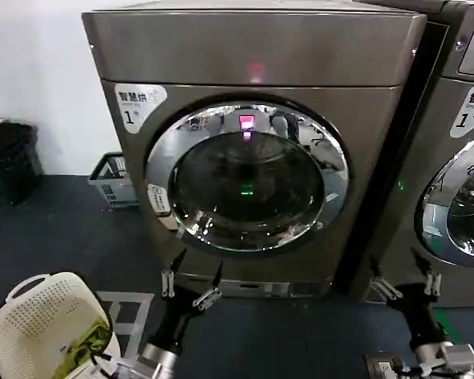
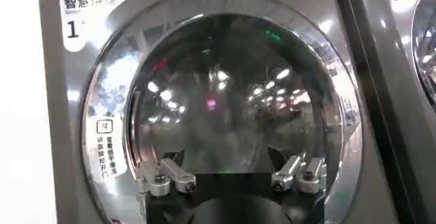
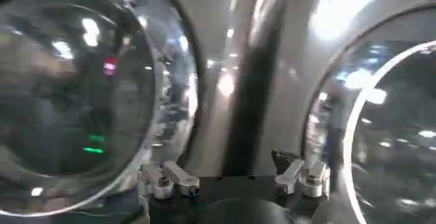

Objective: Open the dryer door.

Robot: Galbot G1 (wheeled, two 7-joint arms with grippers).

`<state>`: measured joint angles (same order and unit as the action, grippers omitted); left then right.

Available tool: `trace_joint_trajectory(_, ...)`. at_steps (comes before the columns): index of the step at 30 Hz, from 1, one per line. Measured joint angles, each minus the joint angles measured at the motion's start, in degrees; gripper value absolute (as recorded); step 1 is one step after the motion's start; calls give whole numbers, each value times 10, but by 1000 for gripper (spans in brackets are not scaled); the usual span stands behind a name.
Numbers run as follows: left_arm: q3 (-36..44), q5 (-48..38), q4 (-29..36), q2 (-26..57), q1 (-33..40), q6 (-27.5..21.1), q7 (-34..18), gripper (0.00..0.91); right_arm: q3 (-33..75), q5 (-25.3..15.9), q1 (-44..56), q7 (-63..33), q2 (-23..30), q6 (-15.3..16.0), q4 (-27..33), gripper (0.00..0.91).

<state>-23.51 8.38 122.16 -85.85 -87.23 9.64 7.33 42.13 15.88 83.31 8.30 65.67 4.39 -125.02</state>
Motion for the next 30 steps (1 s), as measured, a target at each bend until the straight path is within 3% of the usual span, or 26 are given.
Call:
trace_joint_trajectory(5,-1,-2,6,2,-3,-2,0,907,-23,52,-35,4,-45,11,10,907)
trace_joint_trajectory(13,-2,-5,10,2,-9,-2,-2,907,-72,91,-87,8,-100,12,27,907)
trace_joint_trajectory(30,-3,1,12,3,-14,-3,-1,907,-233,93,-229,0,-154,-1,85,907)
